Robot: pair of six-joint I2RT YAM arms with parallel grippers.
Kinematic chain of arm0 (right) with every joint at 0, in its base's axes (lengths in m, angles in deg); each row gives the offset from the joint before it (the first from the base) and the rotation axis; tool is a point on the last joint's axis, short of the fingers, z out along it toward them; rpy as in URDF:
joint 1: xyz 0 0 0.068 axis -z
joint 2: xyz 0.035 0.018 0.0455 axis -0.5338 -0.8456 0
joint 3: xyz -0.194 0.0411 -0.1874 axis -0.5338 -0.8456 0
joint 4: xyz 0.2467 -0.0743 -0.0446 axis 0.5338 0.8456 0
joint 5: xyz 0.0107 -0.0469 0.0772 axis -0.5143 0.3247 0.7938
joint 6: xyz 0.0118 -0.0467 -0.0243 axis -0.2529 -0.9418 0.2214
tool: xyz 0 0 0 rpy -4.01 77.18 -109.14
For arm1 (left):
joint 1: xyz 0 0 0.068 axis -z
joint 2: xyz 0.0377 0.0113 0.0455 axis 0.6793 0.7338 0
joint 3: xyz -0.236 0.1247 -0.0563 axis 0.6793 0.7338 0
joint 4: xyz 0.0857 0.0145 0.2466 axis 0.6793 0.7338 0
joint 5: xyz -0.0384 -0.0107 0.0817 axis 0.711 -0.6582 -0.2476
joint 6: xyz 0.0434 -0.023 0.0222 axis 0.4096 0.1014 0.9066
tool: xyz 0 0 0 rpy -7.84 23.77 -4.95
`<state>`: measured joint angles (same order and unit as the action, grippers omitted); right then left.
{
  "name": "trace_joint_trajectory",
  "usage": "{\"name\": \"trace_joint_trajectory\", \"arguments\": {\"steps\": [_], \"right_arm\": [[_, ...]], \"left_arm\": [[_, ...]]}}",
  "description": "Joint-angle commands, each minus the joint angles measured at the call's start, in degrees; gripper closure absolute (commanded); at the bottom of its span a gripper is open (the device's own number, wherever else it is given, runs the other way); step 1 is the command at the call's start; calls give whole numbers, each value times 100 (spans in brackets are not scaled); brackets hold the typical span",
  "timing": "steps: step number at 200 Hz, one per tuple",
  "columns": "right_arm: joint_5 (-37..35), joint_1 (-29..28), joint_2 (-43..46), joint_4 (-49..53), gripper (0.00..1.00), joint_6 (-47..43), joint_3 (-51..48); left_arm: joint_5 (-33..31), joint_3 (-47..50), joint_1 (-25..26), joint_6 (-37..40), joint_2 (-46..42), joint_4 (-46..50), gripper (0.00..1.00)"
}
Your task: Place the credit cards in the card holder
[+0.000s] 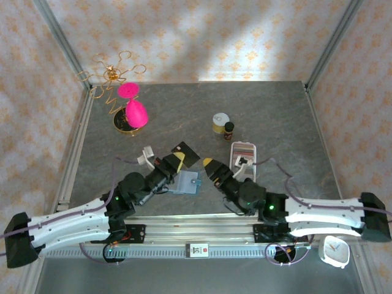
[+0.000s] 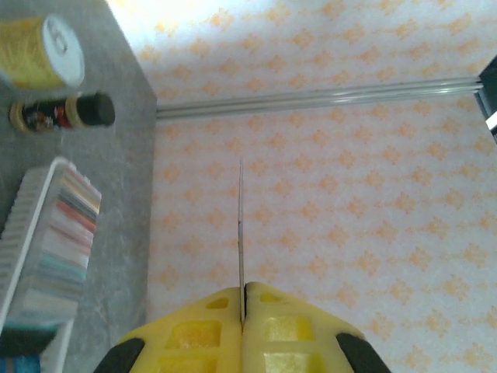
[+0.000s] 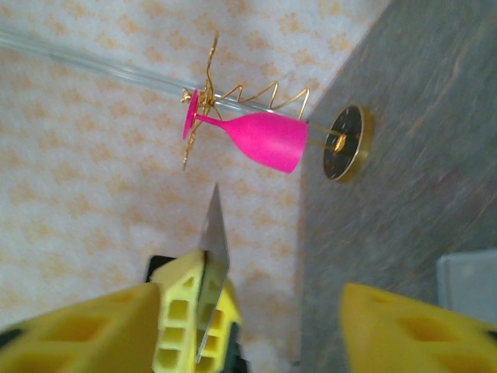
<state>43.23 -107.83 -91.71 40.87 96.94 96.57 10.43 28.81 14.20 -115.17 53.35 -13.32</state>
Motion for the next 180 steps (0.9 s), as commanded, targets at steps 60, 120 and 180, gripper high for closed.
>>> {"name": "trace_joint_trajectory", "arguments": {"steps": [60,120,180], "right_arm": [[5136,2327,-168,1537,32,-2356,1248],[5367,2441,-422,1342,40,-2439,1594],[5696,2493,-48,1317,40,-2447,1502]], "left_arm": [[3974,-1505,-1114,4298,333,1099,100],[3946,-1833,-1123,4594,417,1410,100],[3899,-1962,-1168,4760,449,1733,100]]}}
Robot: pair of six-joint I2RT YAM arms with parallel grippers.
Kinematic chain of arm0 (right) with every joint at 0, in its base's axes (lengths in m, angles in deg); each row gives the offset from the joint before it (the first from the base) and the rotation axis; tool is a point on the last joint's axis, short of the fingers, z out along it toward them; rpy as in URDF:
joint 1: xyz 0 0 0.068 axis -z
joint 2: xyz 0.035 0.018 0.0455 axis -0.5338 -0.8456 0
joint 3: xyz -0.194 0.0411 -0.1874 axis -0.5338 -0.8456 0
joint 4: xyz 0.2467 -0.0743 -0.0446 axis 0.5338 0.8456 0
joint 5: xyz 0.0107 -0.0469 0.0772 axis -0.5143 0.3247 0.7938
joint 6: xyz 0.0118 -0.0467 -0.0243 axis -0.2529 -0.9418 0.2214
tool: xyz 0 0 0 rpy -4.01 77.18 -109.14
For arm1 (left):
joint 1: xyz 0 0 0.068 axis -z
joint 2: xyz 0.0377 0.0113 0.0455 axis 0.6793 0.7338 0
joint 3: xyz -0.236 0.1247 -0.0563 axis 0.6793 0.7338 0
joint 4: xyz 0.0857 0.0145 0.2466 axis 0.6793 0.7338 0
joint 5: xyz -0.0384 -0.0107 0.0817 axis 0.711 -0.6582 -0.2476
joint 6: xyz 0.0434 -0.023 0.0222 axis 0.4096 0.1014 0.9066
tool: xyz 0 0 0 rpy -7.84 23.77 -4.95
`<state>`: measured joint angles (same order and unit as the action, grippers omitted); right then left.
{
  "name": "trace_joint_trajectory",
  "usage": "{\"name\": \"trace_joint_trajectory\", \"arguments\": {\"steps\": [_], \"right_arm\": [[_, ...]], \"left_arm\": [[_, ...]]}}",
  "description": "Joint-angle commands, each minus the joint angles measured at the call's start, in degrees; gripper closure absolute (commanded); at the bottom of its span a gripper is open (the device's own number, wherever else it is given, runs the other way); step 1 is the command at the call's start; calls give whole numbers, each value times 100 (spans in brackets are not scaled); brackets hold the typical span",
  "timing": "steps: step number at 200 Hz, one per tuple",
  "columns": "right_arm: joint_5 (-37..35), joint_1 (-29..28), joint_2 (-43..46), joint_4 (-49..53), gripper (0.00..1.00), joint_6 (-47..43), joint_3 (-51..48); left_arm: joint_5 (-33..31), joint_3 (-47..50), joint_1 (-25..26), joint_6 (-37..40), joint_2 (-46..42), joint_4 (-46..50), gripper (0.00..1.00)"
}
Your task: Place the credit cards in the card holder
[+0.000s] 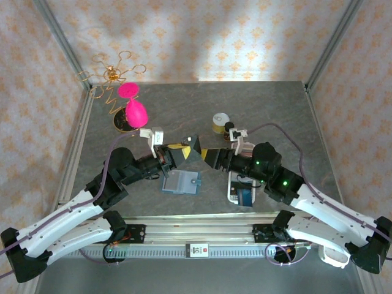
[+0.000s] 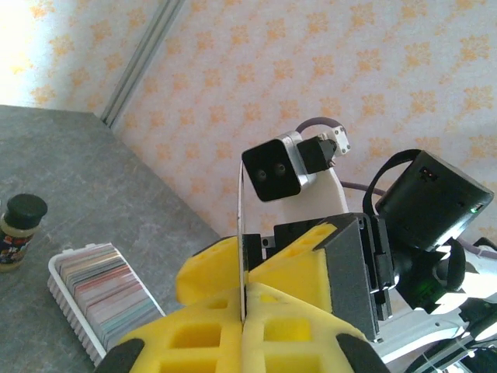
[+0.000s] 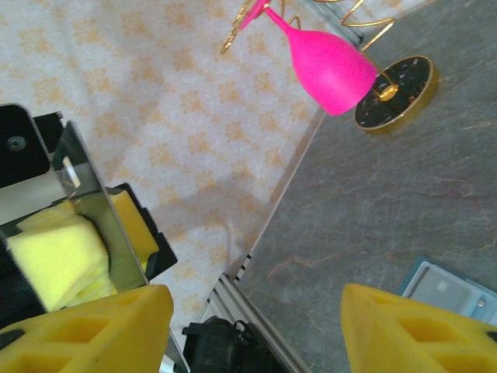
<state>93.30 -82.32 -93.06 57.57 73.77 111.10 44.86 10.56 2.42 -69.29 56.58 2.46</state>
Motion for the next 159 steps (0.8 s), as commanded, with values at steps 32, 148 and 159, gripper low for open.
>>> {"name": "trace_joint_trajectory", "arguments": {"steps": [32,148,159], "right_arm": [[851,-59,69,-429,46,-144,151],[623,-56,241,168,40,-460,433],[618,-58,276,127,39,-460,417]], "left_arm": [[675,-262,-1,258,180,265,100],[21,-508,-190,546,23,1231,100],[311,-415,-201,410,-27,923,100]]}}
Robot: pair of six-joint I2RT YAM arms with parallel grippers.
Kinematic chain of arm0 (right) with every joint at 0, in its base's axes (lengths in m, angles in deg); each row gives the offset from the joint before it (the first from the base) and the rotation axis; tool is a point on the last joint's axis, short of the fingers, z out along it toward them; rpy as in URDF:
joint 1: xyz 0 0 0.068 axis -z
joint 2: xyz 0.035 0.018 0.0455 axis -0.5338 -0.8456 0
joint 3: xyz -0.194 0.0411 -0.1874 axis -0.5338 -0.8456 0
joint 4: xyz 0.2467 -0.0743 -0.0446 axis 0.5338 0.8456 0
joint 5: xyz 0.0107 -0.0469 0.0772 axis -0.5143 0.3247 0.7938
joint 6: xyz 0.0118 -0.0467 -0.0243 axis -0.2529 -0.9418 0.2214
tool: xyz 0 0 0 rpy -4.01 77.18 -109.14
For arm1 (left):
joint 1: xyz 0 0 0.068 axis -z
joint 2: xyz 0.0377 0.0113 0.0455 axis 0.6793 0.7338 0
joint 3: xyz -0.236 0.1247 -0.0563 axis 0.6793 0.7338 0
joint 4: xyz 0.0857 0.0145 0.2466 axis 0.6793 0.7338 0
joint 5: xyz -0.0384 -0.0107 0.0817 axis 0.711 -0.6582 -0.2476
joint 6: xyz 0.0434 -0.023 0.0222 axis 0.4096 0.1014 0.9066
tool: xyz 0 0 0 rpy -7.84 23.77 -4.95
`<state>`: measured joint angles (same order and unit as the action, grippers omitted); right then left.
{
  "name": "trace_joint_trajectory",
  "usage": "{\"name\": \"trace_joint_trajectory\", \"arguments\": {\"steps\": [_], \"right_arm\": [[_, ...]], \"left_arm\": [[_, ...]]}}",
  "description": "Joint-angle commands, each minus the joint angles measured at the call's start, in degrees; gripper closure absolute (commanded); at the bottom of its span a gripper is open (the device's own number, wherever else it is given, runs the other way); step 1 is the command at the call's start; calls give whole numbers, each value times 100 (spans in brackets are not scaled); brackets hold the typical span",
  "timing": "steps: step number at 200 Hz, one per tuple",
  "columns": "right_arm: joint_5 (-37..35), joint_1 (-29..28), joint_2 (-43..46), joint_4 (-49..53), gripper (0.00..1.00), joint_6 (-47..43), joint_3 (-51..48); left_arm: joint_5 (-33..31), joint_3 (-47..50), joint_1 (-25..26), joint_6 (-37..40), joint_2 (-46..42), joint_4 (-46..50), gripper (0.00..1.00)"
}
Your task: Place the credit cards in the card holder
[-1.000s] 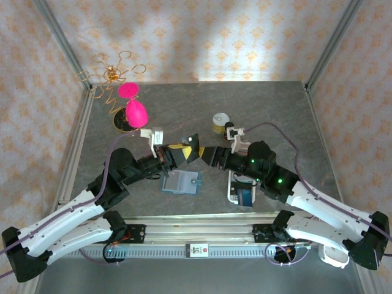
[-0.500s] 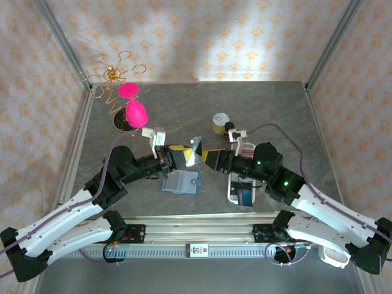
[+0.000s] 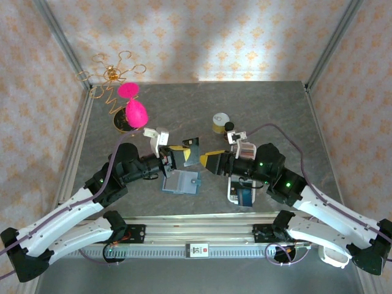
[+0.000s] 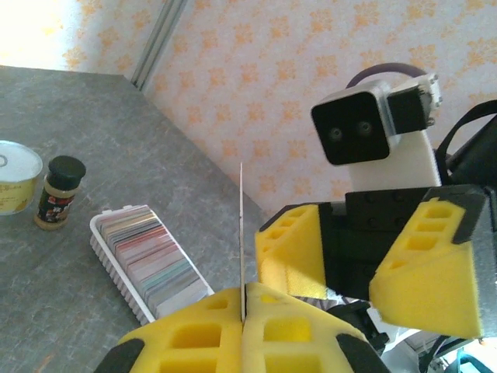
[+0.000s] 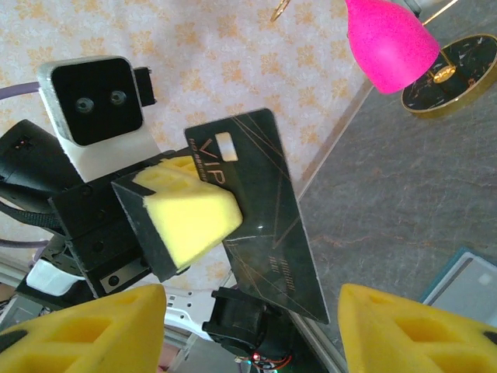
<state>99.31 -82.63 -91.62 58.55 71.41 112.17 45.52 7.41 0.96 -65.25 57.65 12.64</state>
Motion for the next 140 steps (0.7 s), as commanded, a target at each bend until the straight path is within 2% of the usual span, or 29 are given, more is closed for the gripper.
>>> {"name": "trace_joint_trajectory", "arguments": {"steps": [1,46,64,94,140], "right_arm": [[18,-27,136,12,39,-222,302],[134,-26,-41,-250,39,-176,329],[146,-28,-86,-283,41,-185,356],[369,-26,-138,-616,52,-103,347],[489,-26,-167,-620,77,-97,339]], "left_arm": [[281,-81,-52,-20,-137,-128,100],[1195,48,-58,-484,-194,-963,100],[1333,91,-57,-793,-251,-1165,100],[1442,176,-52,-915,-230,-1255,100],[1419,235,-55,-932,-208,-1216,100]]}}
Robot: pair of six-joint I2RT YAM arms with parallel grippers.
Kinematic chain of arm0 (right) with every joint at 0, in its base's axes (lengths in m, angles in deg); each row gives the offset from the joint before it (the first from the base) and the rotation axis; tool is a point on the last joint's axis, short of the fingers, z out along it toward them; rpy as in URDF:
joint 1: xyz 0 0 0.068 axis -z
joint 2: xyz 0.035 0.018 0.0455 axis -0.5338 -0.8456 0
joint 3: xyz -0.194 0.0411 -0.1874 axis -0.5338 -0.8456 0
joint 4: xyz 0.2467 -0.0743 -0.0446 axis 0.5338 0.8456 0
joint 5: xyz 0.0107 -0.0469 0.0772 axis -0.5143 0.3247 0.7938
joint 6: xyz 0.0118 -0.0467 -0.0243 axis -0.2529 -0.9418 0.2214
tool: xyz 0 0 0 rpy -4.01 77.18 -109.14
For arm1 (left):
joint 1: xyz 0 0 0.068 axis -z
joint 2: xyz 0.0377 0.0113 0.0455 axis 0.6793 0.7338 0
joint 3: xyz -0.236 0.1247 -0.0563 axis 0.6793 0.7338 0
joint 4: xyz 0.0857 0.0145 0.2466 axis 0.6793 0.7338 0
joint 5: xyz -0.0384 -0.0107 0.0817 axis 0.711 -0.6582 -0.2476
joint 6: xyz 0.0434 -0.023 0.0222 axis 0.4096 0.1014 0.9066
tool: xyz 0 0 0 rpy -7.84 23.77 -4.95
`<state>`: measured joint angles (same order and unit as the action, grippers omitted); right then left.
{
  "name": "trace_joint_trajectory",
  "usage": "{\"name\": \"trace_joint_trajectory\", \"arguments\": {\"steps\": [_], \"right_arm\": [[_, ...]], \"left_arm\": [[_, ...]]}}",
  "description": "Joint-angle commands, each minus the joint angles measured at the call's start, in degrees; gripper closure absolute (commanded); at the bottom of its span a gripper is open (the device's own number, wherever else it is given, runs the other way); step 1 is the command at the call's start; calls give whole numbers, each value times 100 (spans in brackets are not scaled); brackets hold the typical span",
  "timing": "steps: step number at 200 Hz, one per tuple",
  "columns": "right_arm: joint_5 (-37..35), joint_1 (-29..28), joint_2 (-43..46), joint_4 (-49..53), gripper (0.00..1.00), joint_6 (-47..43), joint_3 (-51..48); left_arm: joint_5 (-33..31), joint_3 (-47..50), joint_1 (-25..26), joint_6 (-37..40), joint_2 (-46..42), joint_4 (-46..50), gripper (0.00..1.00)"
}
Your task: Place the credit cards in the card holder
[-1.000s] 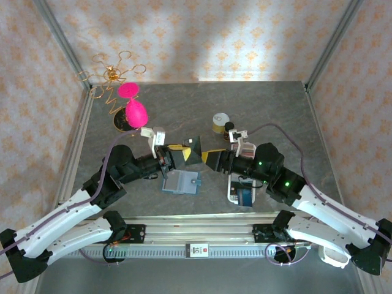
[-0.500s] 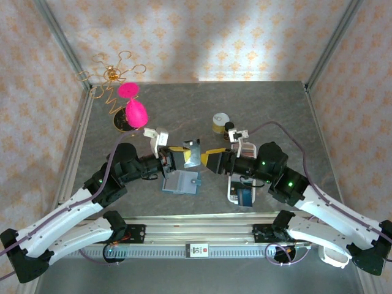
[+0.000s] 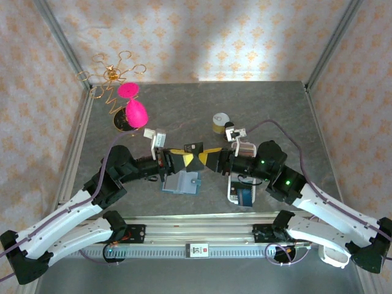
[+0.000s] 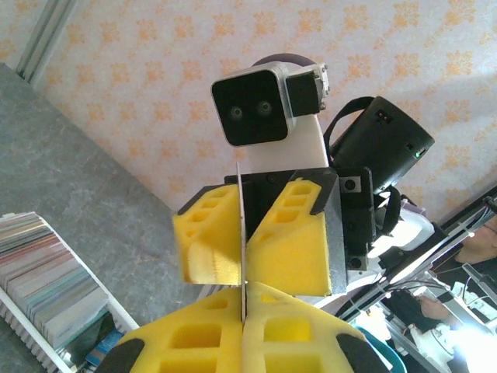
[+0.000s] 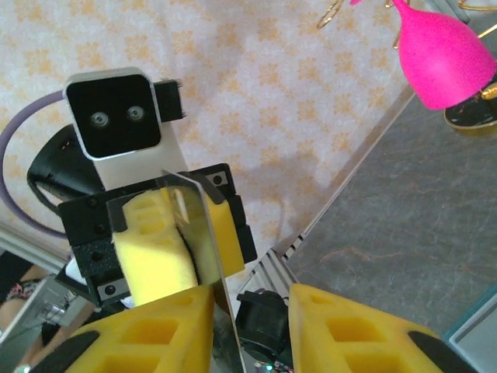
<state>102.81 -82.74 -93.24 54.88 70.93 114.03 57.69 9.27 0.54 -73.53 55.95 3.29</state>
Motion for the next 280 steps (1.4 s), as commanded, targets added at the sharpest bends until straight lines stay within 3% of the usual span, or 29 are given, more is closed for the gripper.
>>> {"name": "trace_joint_trajectory", "arguments": {"steps": [1,58,81,100,108,128,157,169,194,227,280], "right_arm": [[142,-15,-9,-253,77,-49,153],[105,-10,125,-139,88,-55,59],[127,-15,172,-116,100,-56,49],[68,-15,189,-16,100,-45,15],[53,-10,198,-31,100,-1,-44],[-222,-15,205,-18,100,183,-281],[-825,-15,110,-218,100,665,-917],[-1011,-23,-32,-557,100,1031,-1292],[-1501,-249,-623,-1152,100,1553,-1825],[-2092,-624,-1681,-1821,100,1990,-1993],[-2461,-707,-2939,-2654,100,2537,-1918]], "left_arm": [[200,46,-11,-104,-38,-280,100],[190,95,-32,-120,-35,-288,100],[215,121,-57,-174,-24,-307,100],[107,121,-92,-196,-4,-175,100],[32,145,-113,-201,3,-108,92],[-575,166,-190,-135,-2,448,58],[-1693,329,-665,-274,85,1692,49],[-1788,551,-992,-403,250,2031,48],[-1336,1184,-1607,-453,699,2107,47],[-2029,1446,-1661,-173,1048,2457,45],[-2066,1615,-1652,-79,1735,2198,45]]}}
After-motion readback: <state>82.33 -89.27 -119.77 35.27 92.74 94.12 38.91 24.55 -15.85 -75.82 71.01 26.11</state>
